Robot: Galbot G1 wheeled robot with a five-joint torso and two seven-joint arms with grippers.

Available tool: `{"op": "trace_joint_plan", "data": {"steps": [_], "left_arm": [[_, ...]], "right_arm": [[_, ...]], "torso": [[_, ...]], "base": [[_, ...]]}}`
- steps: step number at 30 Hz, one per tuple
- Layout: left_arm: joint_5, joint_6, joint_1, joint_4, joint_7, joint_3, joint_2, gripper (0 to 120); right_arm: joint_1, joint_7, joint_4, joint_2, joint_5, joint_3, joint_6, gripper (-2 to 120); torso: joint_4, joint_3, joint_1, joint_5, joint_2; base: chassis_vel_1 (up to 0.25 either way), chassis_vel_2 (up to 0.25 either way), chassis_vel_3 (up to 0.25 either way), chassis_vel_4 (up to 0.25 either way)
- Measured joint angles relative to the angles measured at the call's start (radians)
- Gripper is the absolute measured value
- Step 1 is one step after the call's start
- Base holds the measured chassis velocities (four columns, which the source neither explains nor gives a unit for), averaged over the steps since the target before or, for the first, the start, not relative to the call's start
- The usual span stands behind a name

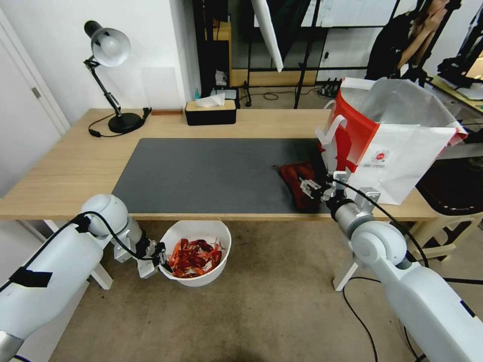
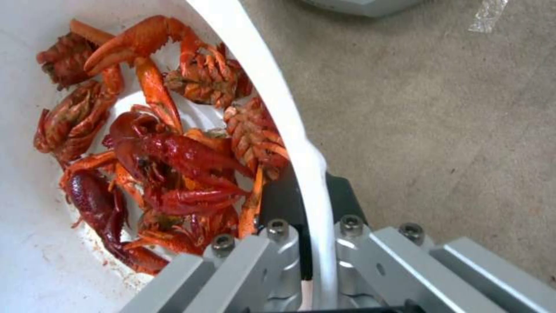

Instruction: Sweep shrimp from table into container with towel, then put container into takeout bag.

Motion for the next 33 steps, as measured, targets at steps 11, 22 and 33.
{"op": "trace_joint_plan", "data": {"steps": [11, 22, 33], "left_arm": [[0.0, 0.0, 0.006, -0.006, 0.0, -0.005, 0.0, 0], [-0.015, 0.0, 0.061, -0.077, 0.0, -0.019, 0.018, 0], [-0.042, 0.0, 0.117, -0.18, 0.0, -0.038, 0.032, 0]], "right_arm": [[-0.191, -0.011, 0.182, 0.008, -0.126, 0.085, 0.02, 100], [-0.349, -0.026, 0.303, 0.05, -0.317, 0.122, 0.086, 100], [-0.444, -0.079, 0.31, 0.075, -0.406, 0.155, 0.208, 100]], "torso": [[-0.0004, 0.0, 0.0, 0.0001, 0.0], [0.0, 0.0, 0.0, 0.0001, 0.0], [0.0001, 0.0, 0.0, 0.0003, 0.0]], "base": [[0.0, 0.0, 0.0, 0.0], [0.0, 0.0, 0.0, 0.0], [0.0, 0.0, 0.0, 0.0]]}}
